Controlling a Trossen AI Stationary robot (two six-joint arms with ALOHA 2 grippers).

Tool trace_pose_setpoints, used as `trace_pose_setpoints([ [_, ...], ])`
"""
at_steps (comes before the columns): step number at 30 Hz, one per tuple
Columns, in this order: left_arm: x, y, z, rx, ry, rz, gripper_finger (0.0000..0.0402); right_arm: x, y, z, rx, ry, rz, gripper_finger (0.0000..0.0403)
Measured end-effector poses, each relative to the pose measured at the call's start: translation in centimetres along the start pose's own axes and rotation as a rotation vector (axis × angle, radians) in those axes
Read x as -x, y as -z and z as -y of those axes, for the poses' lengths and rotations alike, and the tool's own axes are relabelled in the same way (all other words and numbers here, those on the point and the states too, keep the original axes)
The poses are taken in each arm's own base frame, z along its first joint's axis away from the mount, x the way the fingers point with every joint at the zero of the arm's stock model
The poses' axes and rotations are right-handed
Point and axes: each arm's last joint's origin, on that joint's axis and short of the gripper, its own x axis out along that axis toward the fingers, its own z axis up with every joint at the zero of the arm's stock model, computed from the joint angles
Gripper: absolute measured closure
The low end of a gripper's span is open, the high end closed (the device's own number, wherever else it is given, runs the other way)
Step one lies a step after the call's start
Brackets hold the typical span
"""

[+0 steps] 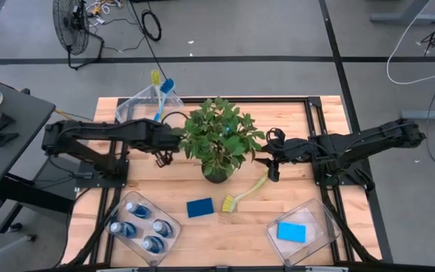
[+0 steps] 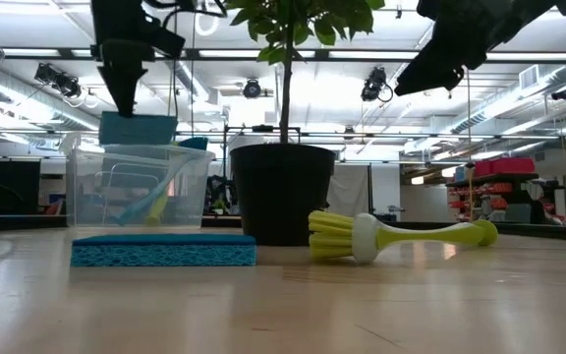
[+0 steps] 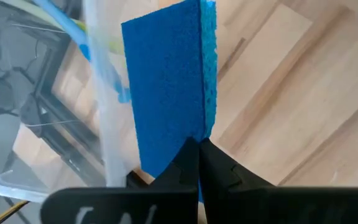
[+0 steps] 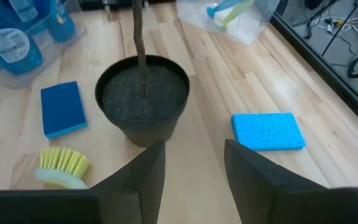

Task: Pick & Place Kitchen Sink Supplies
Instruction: Put the blue sponge into the bottom right transparent bin

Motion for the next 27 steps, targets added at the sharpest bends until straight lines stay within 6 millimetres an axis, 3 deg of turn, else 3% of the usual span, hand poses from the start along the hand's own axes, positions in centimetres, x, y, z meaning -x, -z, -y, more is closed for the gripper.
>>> trace_pose_setpoints([
  [11,2.1,0.8,-3.7,-0.065,-0.123,0.174,0.0401,0.1,-0.7,0.6,-0.033,0.143,0.088,0.0236],
  [14,2.2,0.7,-4.7,-0.108,-0.169,0.198,0.0401,0.1,-0.9,1.3,-0.124,0.165,0.102,0.0236],
  [27,1.7,-3.2,-8.2,-0.261,-0.264,0.381,0.0402,-0.1,-1.7,6.2,-0.397,0.189,0.139,0.0236],
])
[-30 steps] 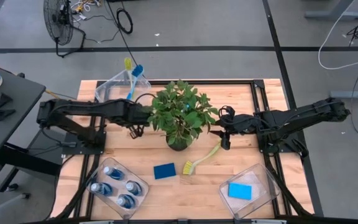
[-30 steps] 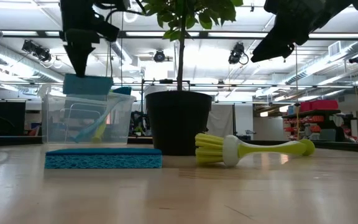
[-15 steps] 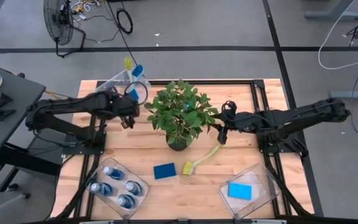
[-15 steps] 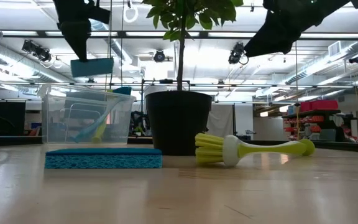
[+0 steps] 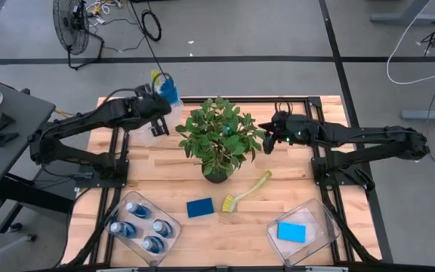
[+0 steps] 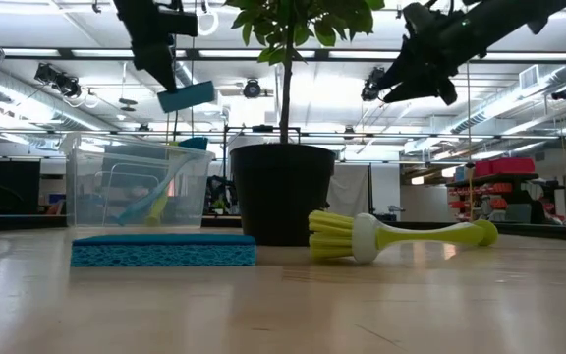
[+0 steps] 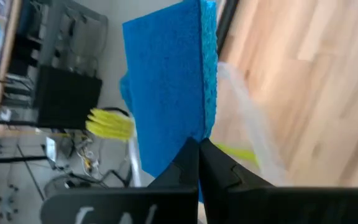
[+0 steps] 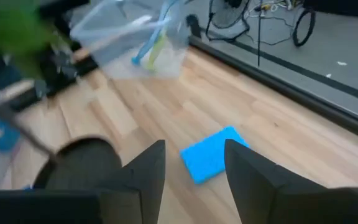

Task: Pick & Place Kitchen Sink Supplies
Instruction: Put the blue sponge into the bottom right transparent bin

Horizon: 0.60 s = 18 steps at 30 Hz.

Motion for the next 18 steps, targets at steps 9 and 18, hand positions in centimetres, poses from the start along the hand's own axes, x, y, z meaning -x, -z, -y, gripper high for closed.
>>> trace_pose_setpoints([
  [9,-2.1,-0.8,-2.8,-0.037,0.007,0.105,0.0401,-0.3,-2.7,3.3,-0.273,-0.053,0.117,0.0236],
  [18,-5.0,-2.7,-2.4,-0.204,0.012,0.165,0.0401,-0.2,-4.2,6.7,-0.539,-0.079,0.168,0.0235],
])
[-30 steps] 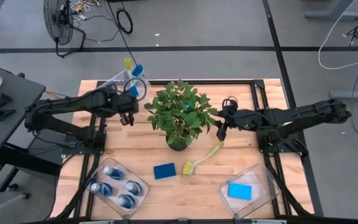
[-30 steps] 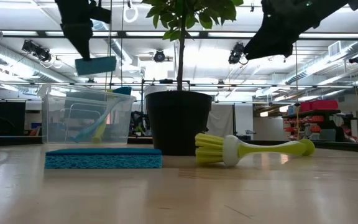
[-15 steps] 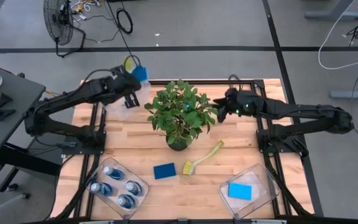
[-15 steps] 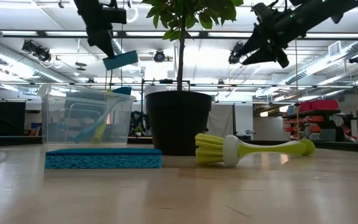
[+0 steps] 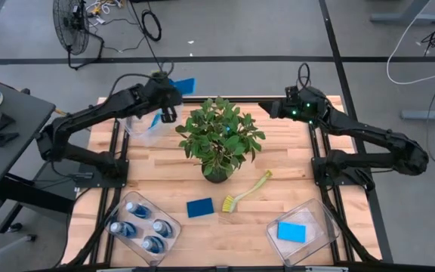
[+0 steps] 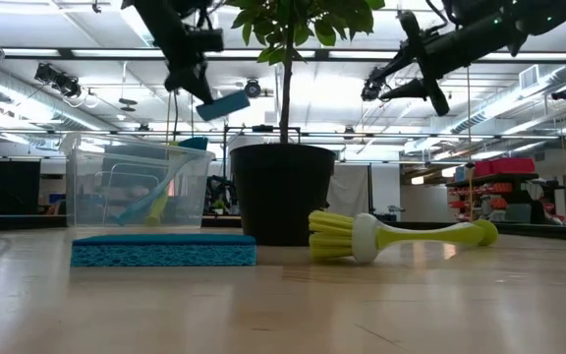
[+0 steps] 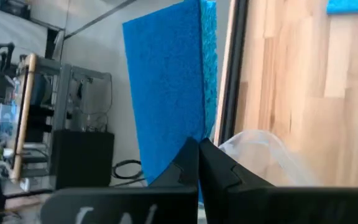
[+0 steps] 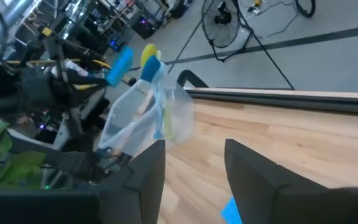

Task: Pick & Place Kitchen Sink Supplies
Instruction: Put the blue sponge into the bottom right transparent bin

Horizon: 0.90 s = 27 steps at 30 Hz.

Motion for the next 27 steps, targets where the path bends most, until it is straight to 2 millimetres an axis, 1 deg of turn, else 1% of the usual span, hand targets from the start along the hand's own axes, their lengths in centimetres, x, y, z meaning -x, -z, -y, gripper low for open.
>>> trace_pose_setpoints([
  [3,-1.6,-0.4,0.1,-0.05,-0.005,-0.005,0.0401,0.1,-0.7,0.6,-0.024,-0.018,-0.009,0.0223],
  [6,-3.0,-0.6,-0.1,-0.065,-0.018,0.002,0.0401,0.0,-1.3,1.1,-0.052,-0.023,0.013,0.0202],
  [10,-4.1,-0.8,-0.4,-0.083,-0.041,0.019,0.0401,-0.9,-2.3,2.0,-0.099,-0.056,0.031,0.0168],
  [15,-4.5,-0.8,-0.8,-0.122,-0.058,0.042,0.0401,-3.2,-3.0,3.2,-0.165,-0.131,0.025,0.0128],
  [18,-4.5,-1.1,-1.0,-0.107,-0.083,0.064,0.0401,-4.7,-3.3,3.5,-0.195,-0.198,0.045,0.0111],
  [22,-4.5,-1.2,-1.2,-0.101,-0.092,0.09,0.0401,-6.5,-3.6,3.8,-0.238,-0.281,0.095,0.0102],
  [24,-4.5,-1.4,-1.2,-0.103,-0.075,0.122,0.0401,-7.4,-3.6,4.1,-0.257,-0.284,0.089,0.0101],
  [27,-4.4,-1.6,-1.4,-0.136,-0.095,0.15,0.0401,-8.5,-4.0,4.1,-0.254,-0.286,0.078,0.0101],
])
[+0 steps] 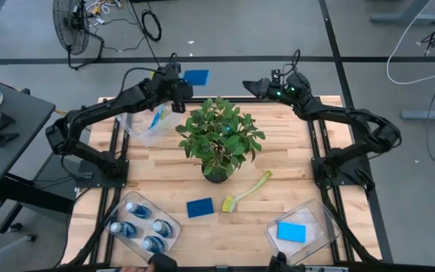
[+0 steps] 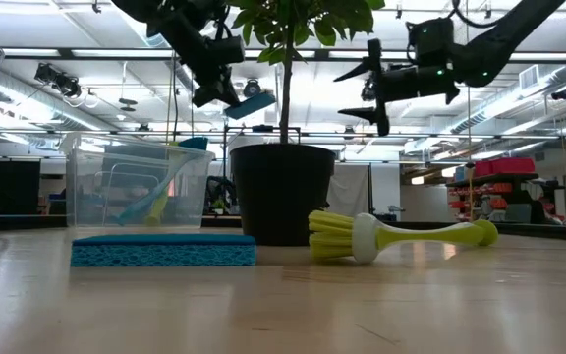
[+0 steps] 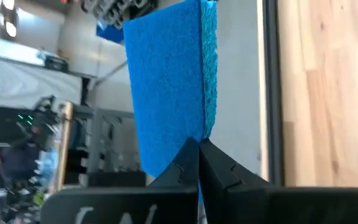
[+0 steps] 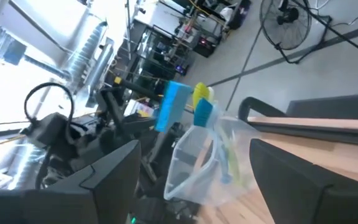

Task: Pick & Place Kitchen Sink Supplies
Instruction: Put the blue sponge into the bottom right transparent bin

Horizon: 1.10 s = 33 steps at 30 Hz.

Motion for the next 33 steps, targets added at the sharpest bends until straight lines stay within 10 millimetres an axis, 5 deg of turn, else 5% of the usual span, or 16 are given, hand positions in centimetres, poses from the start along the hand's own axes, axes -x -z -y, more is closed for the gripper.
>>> trace_pose_setpoints([
  [13,-2.3,-1.2,1.6,-0.133,0.031,0.052,0.0401,-3.8,-2.3,-1.1,0.026,0.014,0.002,0.0101],
  [24,-3.1,-2.1,2.7,-0.199,0.046,0.081,0.0401,-4.2,-1.4,0.6,0.005,0.165,-0.04,0.0101],
  [33,-3.0,-2.4,2.9,-0.224,0.057,0.108,0.0401,-7.3,0.8,3.0,-0.127,0.111,-0.055,0.0101],
])
